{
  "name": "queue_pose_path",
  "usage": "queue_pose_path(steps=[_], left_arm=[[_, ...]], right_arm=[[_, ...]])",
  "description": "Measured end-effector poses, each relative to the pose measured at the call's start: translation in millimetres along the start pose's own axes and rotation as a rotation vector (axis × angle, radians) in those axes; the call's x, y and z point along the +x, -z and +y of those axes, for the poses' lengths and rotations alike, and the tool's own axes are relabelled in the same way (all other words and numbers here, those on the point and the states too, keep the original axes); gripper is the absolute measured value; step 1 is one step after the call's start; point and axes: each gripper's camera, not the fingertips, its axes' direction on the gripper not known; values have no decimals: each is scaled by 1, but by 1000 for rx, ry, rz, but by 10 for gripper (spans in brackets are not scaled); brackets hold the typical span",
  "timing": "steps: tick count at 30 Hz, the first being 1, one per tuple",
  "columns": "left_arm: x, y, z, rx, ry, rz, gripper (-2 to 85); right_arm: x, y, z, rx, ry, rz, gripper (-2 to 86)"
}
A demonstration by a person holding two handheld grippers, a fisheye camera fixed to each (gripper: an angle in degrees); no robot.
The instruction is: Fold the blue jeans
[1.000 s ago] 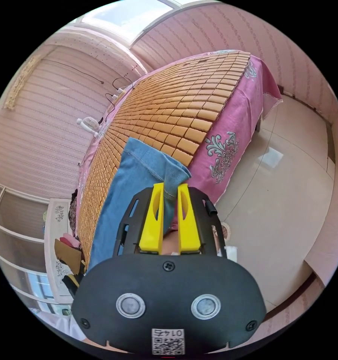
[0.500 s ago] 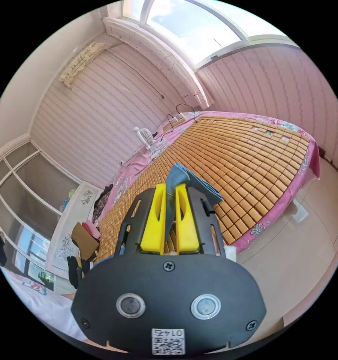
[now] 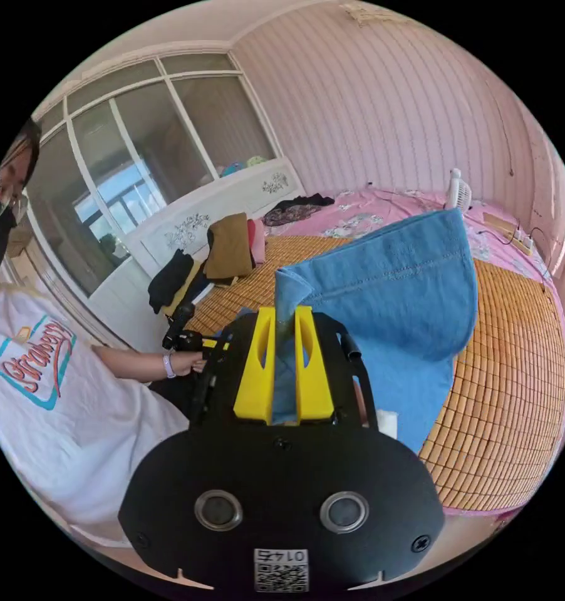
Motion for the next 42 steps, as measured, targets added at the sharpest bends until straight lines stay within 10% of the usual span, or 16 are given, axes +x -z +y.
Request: queue_pose_path(steps=[5,16,42], left_arm=[[-28,27,38,12,104,5,-8],[-27,-6,46,-50,105,193,48],[33,-47,71,-136,-211,-68,7]], right_arm=[[-55,-214,83,-447,8,-112,61],[-100,-329,141,-549,131,50,77],[23,-522,116,-604,55,279,52]])
